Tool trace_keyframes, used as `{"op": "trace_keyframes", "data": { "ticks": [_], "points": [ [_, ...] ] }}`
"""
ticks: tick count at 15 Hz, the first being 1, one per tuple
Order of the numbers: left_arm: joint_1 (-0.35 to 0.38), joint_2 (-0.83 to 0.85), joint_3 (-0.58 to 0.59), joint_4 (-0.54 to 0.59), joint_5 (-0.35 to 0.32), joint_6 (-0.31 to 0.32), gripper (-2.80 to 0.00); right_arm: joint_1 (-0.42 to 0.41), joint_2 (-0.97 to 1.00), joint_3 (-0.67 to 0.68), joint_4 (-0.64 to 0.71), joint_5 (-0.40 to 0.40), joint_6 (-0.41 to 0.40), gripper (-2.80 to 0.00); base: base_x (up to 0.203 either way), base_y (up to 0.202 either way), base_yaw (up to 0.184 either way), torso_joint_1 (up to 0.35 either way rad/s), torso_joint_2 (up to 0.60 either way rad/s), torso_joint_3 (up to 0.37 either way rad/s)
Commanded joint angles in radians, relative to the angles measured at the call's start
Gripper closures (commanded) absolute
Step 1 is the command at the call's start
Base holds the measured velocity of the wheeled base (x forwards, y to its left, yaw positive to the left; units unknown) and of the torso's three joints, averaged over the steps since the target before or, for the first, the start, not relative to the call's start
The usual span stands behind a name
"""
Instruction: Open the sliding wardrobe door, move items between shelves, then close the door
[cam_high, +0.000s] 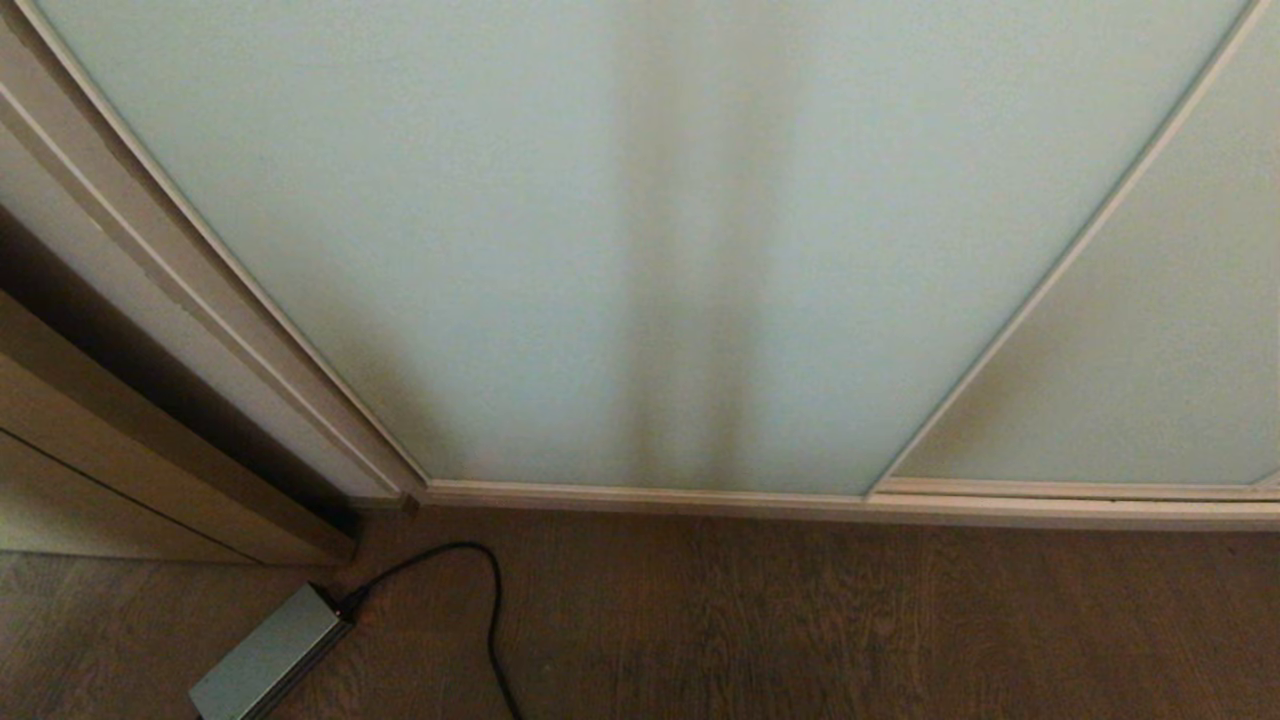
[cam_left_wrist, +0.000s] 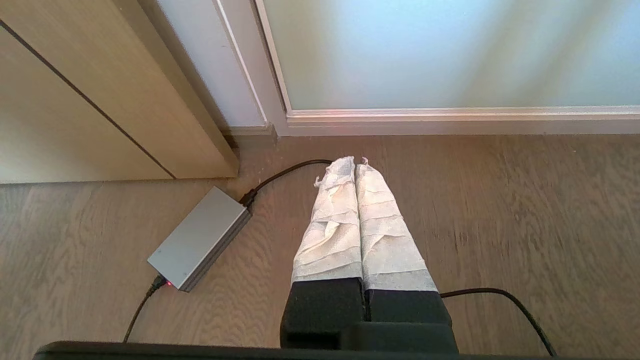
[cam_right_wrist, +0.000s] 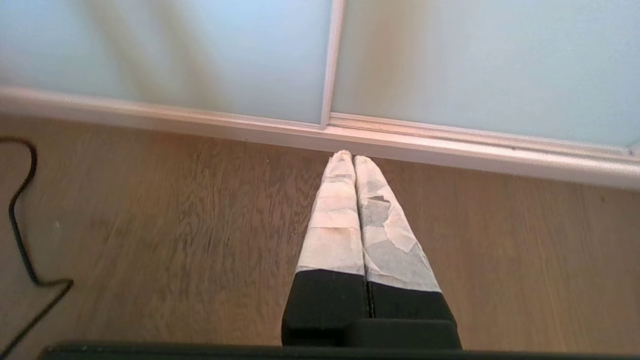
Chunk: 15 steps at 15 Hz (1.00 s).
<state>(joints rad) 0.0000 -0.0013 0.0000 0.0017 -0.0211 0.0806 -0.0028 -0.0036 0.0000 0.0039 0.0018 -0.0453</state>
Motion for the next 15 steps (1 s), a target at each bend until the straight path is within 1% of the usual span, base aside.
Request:
{"op": "trace_keyframes", "data": {
  "ticks": [1,8,11,13,15],
  "points": [
    [0.0,0.001,0.0,0.0,0.0,0.001,0.0,0.0,0.001,0.002,0.001,0.014,-0.018,0.0,0.0,0.0,0.0,0.0,0.0,0.0],
    [0.0,0.001,0.0,0.0,0.0,0.001,0.0,0.0,0.001,0.002,0.005,0.009,-0.009,0.0,0.0,0.0,0.0,0.0,0.0,0.0],
    [0.0,0.001,0.0,0.0,0.0,0.001,0.0,0.0,0.001,0.002,0.001,0.006,0.009,0.0,0.0,0.0,0.0,0.0,0.0,0.0],
    [0.0,0.001,0.0,0.0,0.0,0.001,0.0,0.0,0.001,0.002,0.001,0.003,0.043,0.0,0.0,0.0,0.0,0.0,0.0,0.0],
    [0.0,0.001,0.0,0.0,0.0,0.001,0.0,0.0,0.001,0.0,-0.001,-0.006,0.049,0.0,0.0,0.0,0.0,0.0,0.0,0.0]
  ]
}}
